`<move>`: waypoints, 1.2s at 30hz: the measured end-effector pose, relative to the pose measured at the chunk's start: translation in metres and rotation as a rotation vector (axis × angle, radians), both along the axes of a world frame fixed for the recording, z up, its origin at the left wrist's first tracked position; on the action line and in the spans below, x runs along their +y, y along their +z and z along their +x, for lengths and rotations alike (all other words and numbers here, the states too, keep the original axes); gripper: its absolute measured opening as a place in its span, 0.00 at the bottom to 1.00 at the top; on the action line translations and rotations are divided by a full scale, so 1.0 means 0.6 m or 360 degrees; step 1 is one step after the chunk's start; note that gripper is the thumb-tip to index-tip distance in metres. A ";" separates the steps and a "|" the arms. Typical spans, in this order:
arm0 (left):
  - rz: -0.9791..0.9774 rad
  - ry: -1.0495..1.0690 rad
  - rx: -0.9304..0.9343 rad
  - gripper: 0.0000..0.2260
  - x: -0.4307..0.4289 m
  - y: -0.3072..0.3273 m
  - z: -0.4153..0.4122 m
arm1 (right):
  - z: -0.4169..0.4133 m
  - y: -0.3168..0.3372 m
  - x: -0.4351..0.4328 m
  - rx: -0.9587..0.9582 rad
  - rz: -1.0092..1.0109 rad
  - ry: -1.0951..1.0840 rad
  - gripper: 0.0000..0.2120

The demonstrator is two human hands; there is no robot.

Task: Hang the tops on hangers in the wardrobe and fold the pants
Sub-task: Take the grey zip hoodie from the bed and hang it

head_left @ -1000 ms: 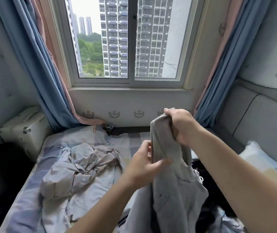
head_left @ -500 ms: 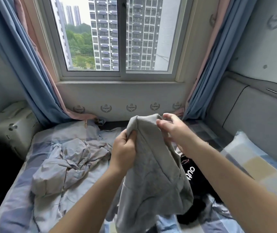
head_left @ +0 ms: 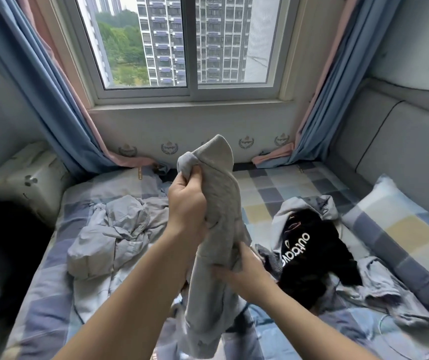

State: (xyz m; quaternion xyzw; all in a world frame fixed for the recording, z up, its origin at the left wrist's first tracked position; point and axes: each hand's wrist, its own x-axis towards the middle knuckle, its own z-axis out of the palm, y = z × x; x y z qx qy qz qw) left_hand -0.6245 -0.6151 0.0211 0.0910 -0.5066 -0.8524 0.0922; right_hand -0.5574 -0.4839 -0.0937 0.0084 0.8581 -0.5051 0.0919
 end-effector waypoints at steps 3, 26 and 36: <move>0.0039 0.0038 -0.0023 0.09 0.004 0.003 -0.004 | -0.009 -0.013 0.001 0.0115 -0.0002 -0.0109 0.13; -0.1549 -0.1030 0.0044 0.31 0.024 -0.181 0.112 | -0.104 0.213 0.052 0.0044 -0.1274 -0.0499 0.14; -0.1636 -0.0588 -0.0286 0.04 0.000 -0.245 0.095 | -0.119 0.221 0.072 0.0101 -0.1715 -0.0643 0.13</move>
